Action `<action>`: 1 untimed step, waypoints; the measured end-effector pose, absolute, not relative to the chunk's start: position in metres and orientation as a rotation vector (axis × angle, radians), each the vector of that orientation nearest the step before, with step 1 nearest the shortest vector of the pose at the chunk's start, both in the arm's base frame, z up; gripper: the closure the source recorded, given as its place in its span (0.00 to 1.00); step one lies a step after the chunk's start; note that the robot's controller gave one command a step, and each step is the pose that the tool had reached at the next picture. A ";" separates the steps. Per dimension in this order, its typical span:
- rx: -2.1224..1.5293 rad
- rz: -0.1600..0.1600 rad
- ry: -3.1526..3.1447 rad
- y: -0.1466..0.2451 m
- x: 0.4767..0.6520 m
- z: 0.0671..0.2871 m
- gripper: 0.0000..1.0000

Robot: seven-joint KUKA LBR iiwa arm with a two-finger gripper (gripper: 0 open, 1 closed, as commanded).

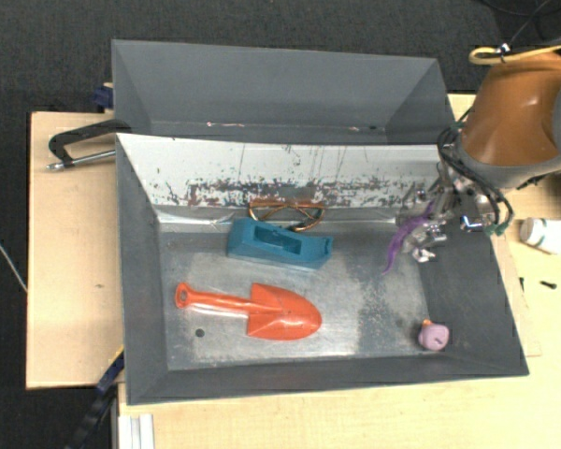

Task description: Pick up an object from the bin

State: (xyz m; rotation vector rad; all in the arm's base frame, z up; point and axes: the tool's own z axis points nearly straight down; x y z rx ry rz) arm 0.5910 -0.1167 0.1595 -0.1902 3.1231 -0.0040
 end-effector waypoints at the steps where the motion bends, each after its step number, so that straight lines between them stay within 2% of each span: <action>1: -0.153 0.003 3.138 -0.109 0.592 0.151 1.00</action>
Offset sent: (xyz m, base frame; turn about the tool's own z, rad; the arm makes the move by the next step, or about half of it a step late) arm 0.0035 0.0023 0.0583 0.0395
